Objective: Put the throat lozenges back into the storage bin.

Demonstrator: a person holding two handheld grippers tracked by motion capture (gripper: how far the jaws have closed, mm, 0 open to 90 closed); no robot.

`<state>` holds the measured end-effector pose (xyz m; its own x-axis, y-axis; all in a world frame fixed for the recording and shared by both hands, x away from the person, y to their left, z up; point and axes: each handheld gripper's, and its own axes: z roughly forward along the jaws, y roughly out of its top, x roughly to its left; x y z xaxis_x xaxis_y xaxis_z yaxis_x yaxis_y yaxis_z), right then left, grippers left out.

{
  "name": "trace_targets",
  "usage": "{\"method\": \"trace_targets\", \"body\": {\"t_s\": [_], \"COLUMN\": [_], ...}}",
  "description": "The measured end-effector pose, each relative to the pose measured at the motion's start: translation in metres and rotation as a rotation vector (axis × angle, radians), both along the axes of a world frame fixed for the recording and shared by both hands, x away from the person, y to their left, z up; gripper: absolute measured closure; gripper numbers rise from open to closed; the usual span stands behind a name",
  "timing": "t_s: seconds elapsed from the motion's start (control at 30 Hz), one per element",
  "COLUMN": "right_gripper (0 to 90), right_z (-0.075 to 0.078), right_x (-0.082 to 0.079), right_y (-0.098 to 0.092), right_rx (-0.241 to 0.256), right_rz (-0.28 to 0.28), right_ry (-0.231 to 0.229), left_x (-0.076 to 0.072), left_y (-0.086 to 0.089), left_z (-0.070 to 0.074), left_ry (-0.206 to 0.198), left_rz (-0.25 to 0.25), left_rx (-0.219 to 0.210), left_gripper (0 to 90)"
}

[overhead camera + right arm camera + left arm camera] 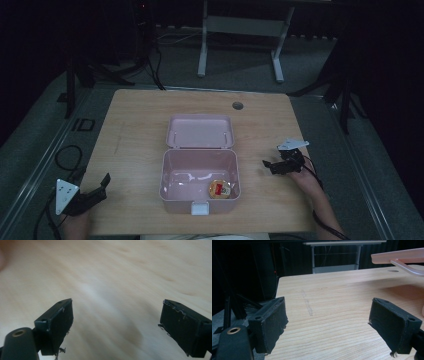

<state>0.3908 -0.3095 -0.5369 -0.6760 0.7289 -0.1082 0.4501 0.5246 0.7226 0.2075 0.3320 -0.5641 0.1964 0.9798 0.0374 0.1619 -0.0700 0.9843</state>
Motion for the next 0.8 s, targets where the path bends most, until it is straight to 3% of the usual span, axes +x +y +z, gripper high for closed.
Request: {"method": "trace_targets", "body": {"t_s": [0.07,0.17,0.37,0.5,0.67,0.8], "right_gripper": [11.2,11.2,11.2,11.2,11.2,12.8], "right_z": [-0.001,-0.003,-0.009,-0.011,-0.013,-0.013], "right_x": [0.001,0.0,-0.004,-0.007,-0.009,-0.01], "right_y": [-0.009,-0.019,-0.032,-0.036,-0.047,-0.06], "right_rx": [0.022,0.016,0.018,0.048,0.056,0.121], "right_rz": [-0.061,-0.13,-0.201,-0.253,-0.44,-0.502], "right_ry": [-0.017,-0.035,-0.032,-0.041,-0.098,-0.111], "left_x": [0.0,0.0,0.0,0.0,0.0,0.0], "left_y": [0.0,0.0,0.0,0.0,0.0,0.0], "left_z": [0.0,0.0,0.0,0.0,0.0,0.0], "left_ry": [0.001,0.001,0.002,0.0,0.0,0.003], "left_rz": [-0.001,-0.001,0.001,0.001,0.0,0.0], "left_rx": [0.001,0.0,0.003,0.001,-0.002,0.0], "left_gripper": [15.0,15.0,15.0,15.0,15.0,15.0]}}
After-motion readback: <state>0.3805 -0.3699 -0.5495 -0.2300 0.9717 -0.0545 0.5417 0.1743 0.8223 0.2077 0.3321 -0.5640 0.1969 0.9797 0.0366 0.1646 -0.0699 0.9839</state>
